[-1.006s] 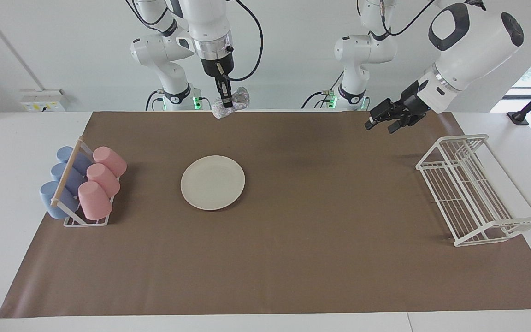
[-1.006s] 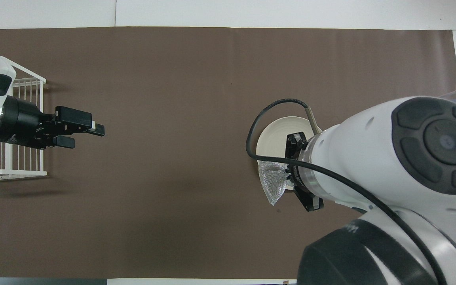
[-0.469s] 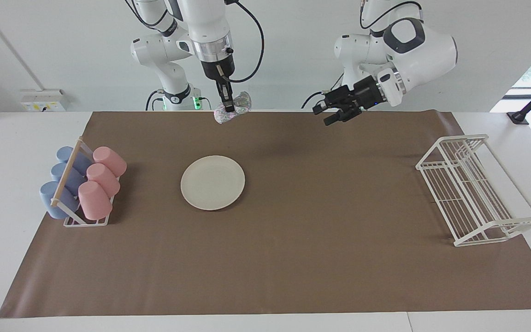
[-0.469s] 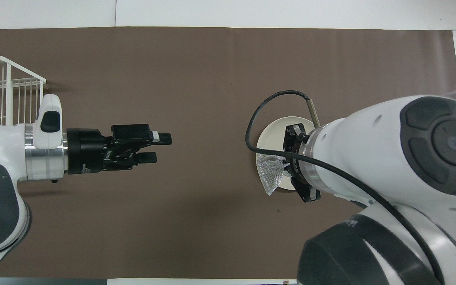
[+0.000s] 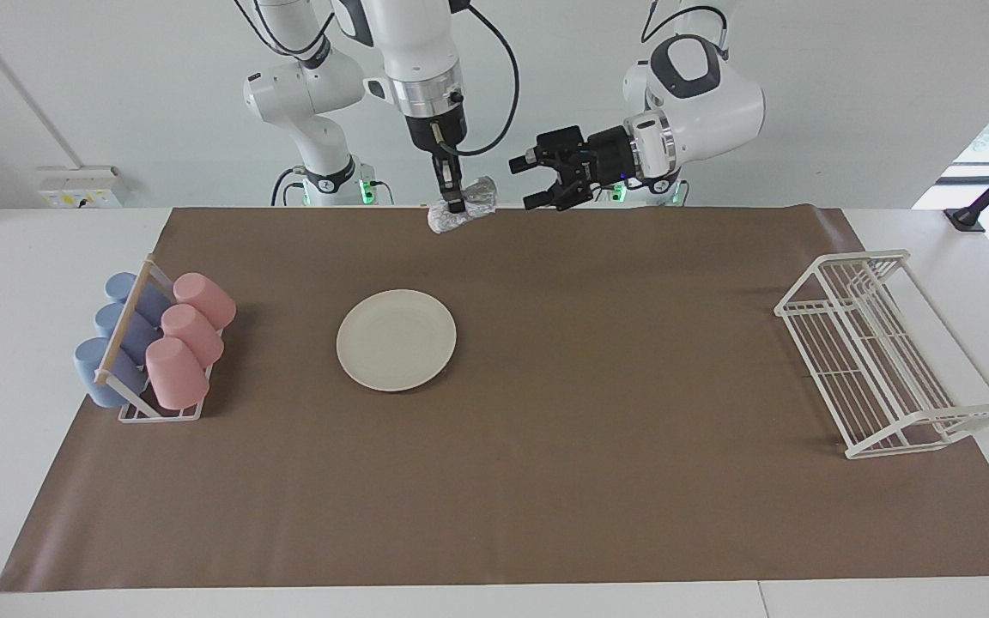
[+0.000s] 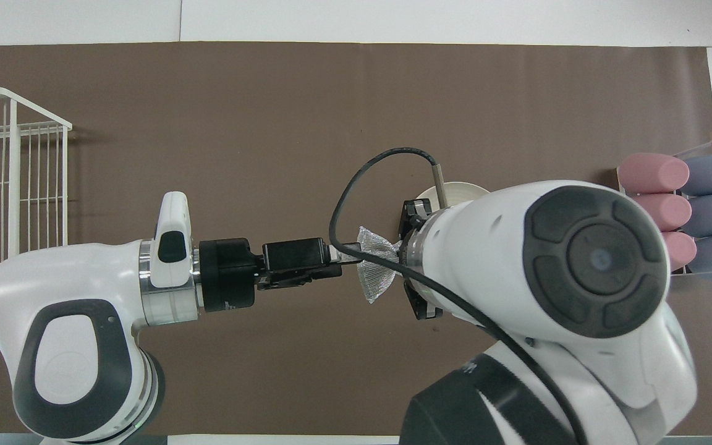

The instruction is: Wipe plate with sponge

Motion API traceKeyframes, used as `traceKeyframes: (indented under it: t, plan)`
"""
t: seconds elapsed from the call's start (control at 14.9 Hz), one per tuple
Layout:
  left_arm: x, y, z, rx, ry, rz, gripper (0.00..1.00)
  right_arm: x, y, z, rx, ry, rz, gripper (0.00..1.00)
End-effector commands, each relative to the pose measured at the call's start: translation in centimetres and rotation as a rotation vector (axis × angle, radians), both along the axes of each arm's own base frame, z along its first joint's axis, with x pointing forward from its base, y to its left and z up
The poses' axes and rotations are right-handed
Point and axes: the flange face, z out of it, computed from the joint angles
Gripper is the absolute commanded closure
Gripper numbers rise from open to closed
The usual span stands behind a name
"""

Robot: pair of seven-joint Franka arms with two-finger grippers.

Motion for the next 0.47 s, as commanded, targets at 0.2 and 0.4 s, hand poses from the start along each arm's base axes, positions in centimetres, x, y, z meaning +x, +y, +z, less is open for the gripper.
traceKeyframes:
  t: [0.2,0.4]
  plan:
    - [0.1,0.4,-1.8,-0.024,-0.088,-0.053,0.0,0.6,0.2,0.0,-0.011,-0.011,-0.018,1.0]
    - [0.4,0.8,-1.8,-0.017,-0.095,-0.039,0.0,0.6,0.2,0.1,-0.012,-0.014,-0.017,1.0]
